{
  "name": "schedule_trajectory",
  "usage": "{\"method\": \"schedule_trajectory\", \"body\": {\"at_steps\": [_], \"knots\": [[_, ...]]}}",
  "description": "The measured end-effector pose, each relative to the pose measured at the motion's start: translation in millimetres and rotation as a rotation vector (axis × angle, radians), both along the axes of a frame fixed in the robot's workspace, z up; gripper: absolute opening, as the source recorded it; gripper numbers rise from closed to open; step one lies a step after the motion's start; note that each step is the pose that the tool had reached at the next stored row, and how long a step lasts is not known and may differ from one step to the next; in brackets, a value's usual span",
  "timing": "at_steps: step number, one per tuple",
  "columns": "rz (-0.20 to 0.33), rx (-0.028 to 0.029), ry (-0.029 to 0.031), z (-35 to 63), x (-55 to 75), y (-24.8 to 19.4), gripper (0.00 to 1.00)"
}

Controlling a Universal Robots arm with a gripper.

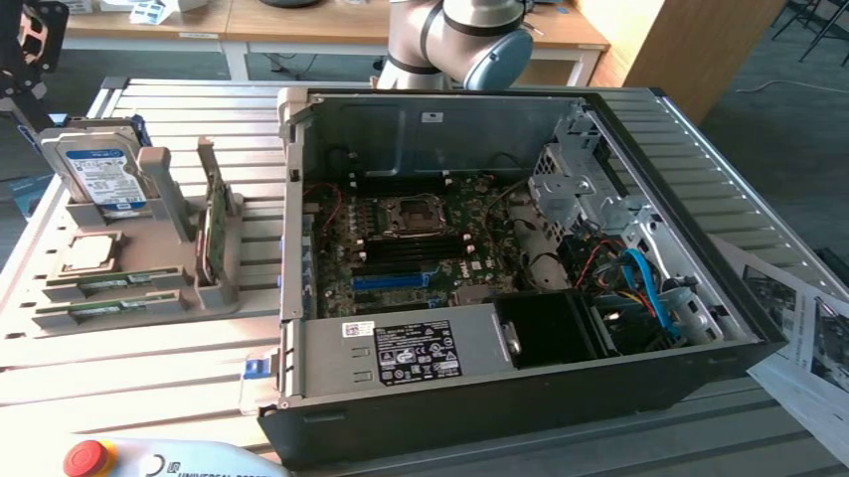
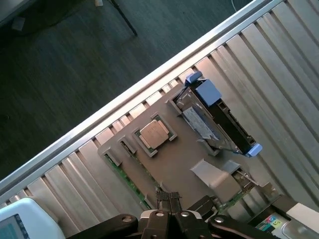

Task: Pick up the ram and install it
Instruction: 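Pick up the ram and move it above insertion slot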

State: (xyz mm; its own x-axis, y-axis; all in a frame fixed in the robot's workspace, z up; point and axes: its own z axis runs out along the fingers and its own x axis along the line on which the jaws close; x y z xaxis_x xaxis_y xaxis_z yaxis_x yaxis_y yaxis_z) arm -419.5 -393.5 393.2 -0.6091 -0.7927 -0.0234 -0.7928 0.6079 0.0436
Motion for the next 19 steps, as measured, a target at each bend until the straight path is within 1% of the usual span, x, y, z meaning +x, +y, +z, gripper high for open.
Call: {"method": "schedule_trajectory", "body": {"at_steps": [19], "knots": [[0.137, 0.0, 0.0, 0.0, 0.0, 0.0, 0.1]]}}
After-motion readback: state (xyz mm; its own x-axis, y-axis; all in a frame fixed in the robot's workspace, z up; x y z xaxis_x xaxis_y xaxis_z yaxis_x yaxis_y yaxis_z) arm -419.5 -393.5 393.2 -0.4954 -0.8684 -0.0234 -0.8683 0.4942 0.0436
